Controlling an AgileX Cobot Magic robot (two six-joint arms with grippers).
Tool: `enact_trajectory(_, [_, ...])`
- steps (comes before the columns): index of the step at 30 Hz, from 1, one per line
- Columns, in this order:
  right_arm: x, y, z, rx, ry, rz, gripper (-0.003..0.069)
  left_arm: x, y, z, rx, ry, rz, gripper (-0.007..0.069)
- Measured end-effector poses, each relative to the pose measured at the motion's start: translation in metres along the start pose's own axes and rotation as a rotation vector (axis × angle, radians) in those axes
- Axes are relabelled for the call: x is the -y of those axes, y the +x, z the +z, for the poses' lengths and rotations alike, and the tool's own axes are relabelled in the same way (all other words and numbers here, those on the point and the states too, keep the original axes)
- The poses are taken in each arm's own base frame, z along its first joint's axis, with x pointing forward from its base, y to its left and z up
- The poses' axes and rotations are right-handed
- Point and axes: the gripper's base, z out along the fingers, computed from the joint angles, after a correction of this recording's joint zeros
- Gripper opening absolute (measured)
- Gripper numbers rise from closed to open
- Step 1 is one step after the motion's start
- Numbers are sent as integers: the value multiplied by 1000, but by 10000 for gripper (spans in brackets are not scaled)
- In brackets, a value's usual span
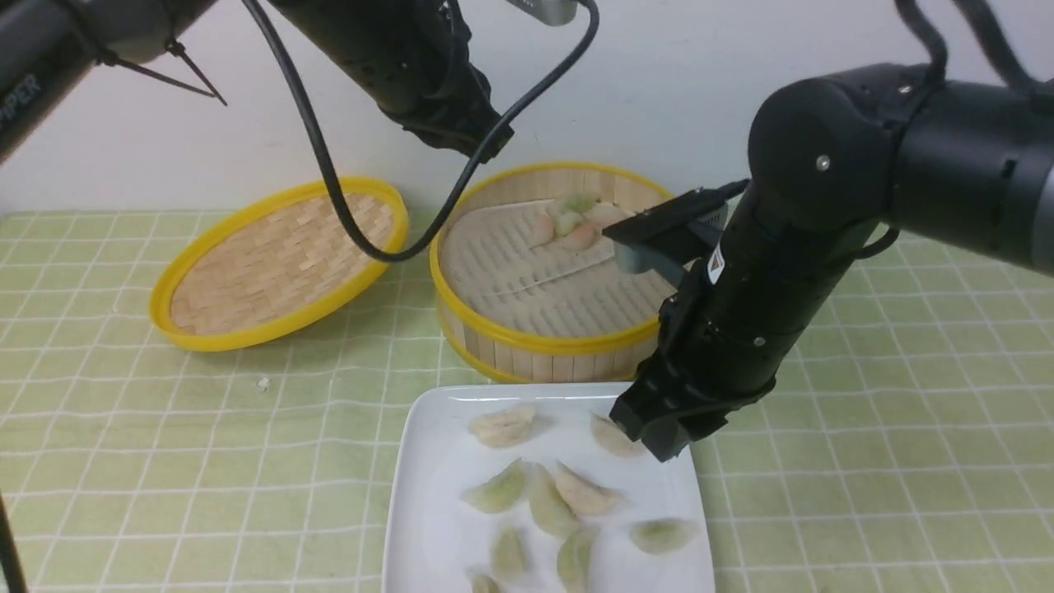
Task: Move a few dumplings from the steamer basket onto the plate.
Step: Use the left arm to put the dumpling into the plate
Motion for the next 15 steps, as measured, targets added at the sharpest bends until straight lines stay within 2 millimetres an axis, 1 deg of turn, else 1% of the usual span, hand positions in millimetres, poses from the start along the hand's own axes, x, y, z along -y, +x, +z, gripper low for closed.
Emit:
enact_trajectory(2, [0, 0, 0, 0, 0, 0, 211, -5, -1, 14, 26, -20, -3, -6])
enact_trajectory(3, [0, 0, 0, 0, 0, 0, 211, -9, -2, 27, 49, -39, -2, -6])
enact_trajectory(4, [0, 0, 0, 0, 0, 0, 211, -13, -2, 35, 66, -55, -2, -5])
enact_trajectory(5, [0, 0, 0, 0, -1, 0, 211, -20, -1, 55, 103, -85, -3, -1])
enact_trajectory(6, [0, 0, 0, 0, -1, 0, 211, -22, -1, 62, 114, -97, -4, 0])
enact_trajectory(7, [0, 0, 0, 0, -1, 3, 211, -31, 3, 89, 150, -137, -7, 20])
enact_trajectory(8, [0, 0, 0, 0, -1, 8, 211, -36, 7, 105, 167, -158, -9, 46])
enact_trajectory(9, [0, 0, 0, 0, -1, 8, 211, -39, 8, 112, 179, -170, -9, 55])
enact_trajectory(10, [0, 0, 0, 0, -1, 9, 211, -41, 12, 124, 175, -176, -8, 72])
enact_trajectory(11, [0, 0, 0, 0, -1, 10, 211, -46, 21, 146, 173, -191, 3, 127])
enact_trajectory(12, [0, 0, 0, 0, -1, 10, 211, -46, 22, 148, 171, -192, 7, 143])
enact_trajectory(13, [0, 0, 0, 0, -1, 10, 211, -49, 32, 168, 159, -201, 25, 216])
enact_trajectory(14, [0, 0, 0, 0, -1, 10, 211, -50, 36, 175, 153, -204, 37, 265])
enact_trajectory(15, [0, 0, 0, 0, -1, 10, 211, -52, 42, 187, 147, -211, 52, 325])
